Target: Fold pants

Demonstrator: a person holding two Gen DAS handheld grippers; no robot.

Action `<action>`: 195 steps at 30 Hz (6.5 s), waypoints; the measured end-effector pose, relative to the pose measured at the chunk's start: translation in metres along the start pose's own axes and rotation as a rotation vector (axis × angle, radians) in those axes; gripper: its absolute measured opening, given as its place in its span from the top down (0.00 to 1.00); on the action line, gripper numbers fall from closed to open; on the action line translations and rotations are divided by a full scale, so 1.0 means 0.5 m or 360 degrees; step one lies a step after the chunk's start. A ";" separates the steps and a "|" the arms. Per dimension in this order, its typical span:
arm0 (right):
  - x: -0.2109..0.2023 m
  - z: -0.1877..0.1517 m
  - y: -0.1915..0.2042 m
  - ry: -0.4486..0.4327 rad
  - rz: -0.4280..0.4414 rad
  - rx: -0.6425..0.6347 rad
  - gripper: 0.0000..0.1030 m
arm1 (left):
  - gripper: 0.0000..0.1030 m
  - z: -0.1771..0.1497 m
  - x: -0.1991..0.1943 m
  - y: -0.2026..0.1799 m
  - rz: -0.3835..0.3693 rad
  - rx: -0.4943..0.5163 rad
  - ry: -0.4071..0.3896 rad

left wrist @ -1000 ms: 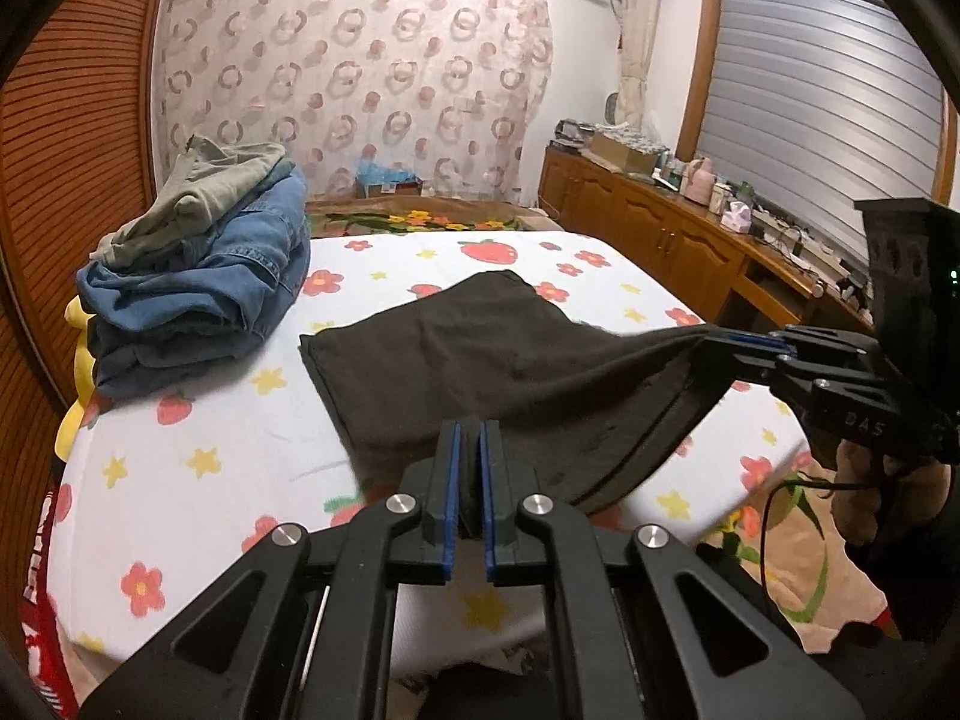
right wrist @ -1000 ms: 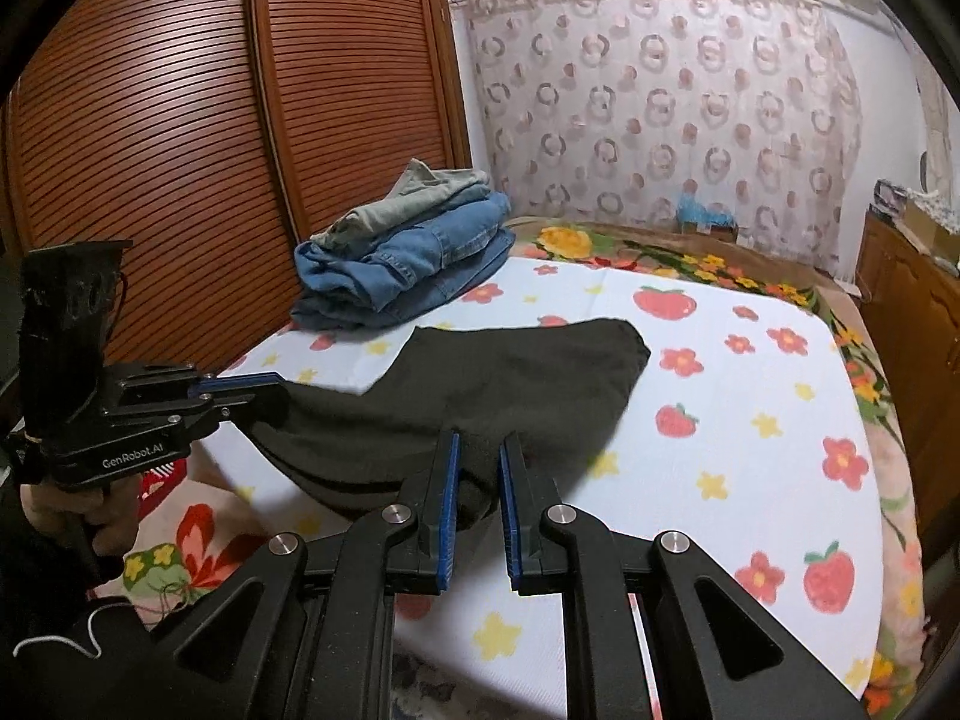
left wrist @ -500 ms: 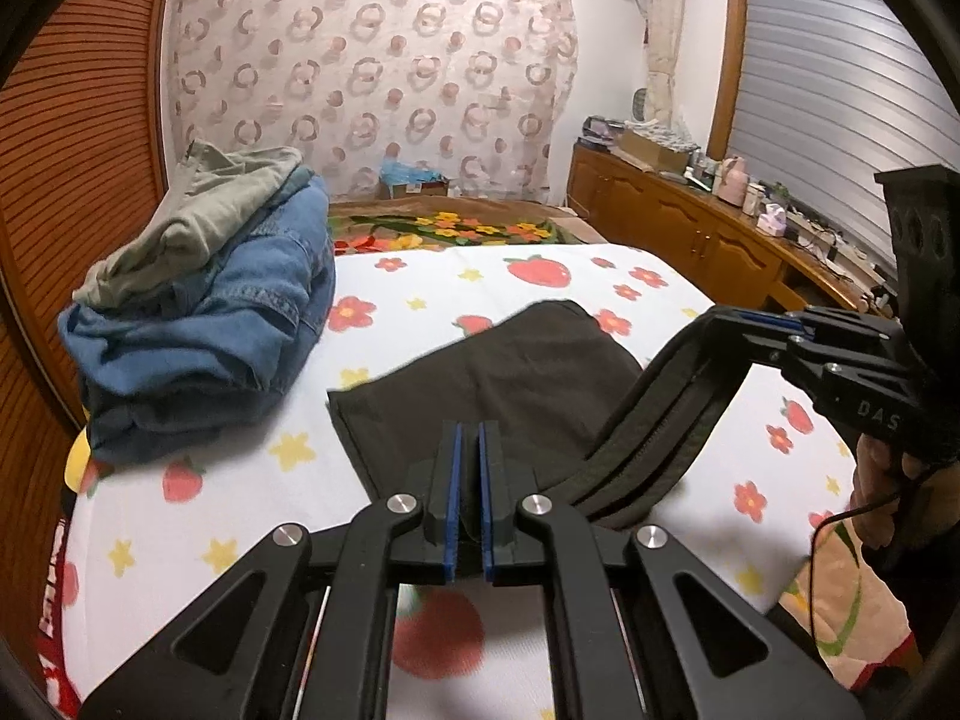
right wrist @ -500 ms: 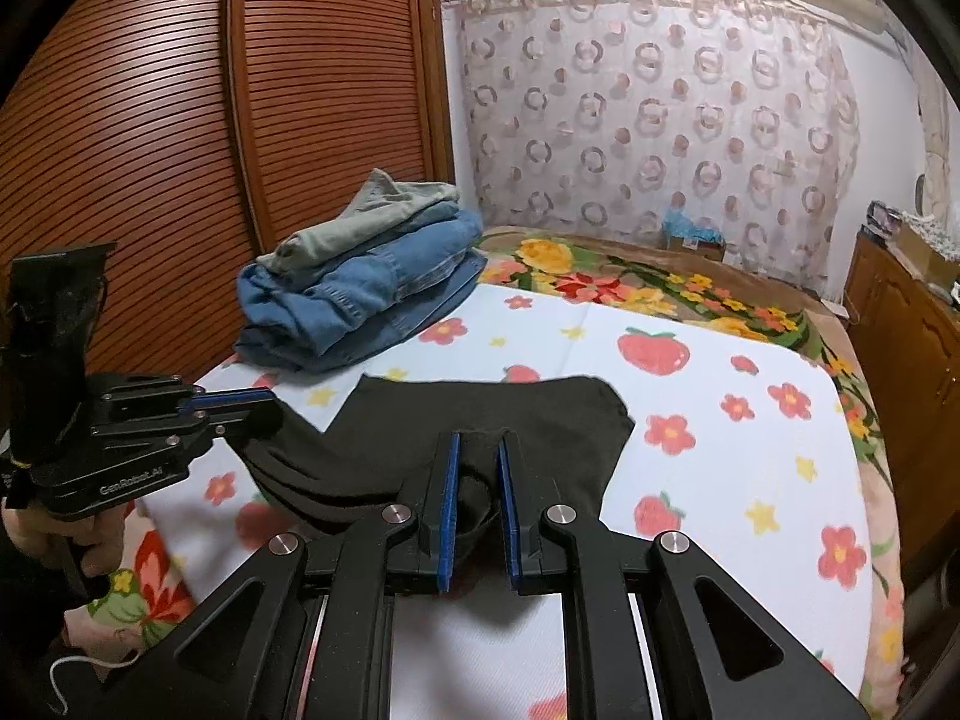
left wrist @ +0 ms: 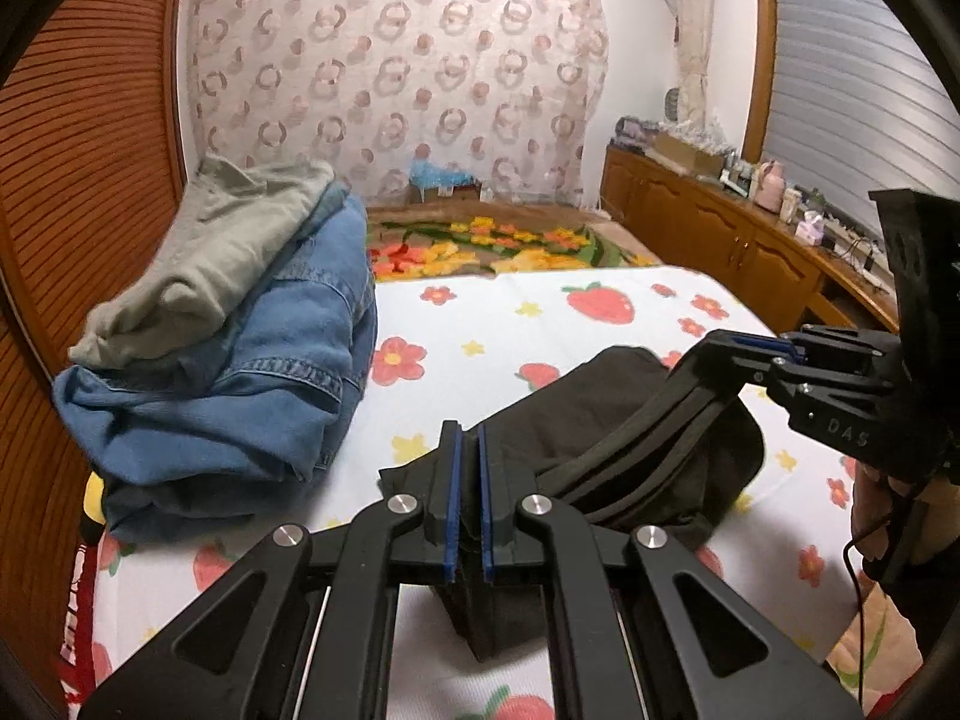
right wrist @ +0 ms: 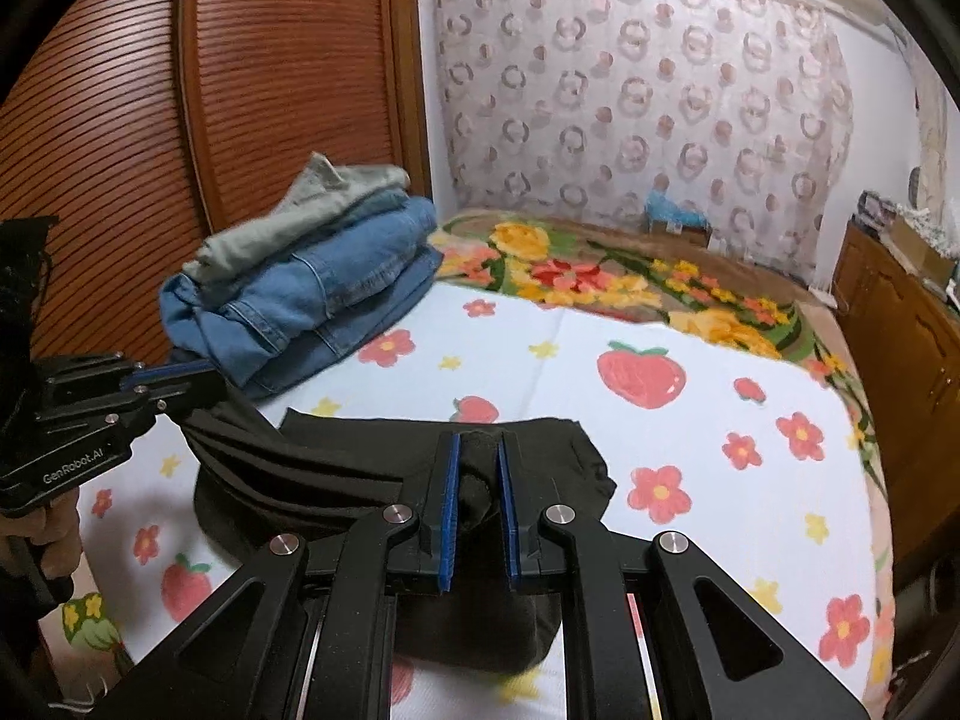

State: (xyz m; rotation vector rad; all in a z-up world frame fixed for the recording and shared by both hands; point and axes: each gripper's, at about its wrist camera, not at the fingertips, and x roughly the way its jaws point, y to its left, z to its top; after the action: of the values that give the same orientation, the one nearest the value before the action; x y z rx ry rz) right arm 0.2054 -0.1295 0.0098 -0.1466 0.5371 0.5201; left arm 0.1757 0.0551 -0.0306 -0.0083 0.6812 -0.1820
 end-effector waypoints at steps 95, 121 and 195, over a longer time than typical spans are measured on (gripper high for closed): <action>-0.172 -0.212 -0.046 0.0245 0.0199 0.0122 0.95 | 0.93 -0.204 -0.054 -0.038 -0.0135 0.0098 0.0221; -0.093 -0.116 -0.061 0.0177 0.0138 0.0044 0.71 | 0.43 -0.094 0.051 -0.033 -0.0132 0.0178 0.0231; 0.016 -0.080 -0.100 0.0359 0.0078 0.0161 0.48 | 0.47 -0.108 0.084 0.012 -0.0179 -0.0057 0.0305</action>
State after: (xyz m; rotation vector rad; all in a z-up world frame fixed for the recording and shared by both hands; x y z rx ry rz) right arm 0.2186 -0.1797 -0.0283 -0.0964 0.7875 0.5260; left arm 0.1746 0.0568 -0.0994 -0.0641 0.8758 -0.2815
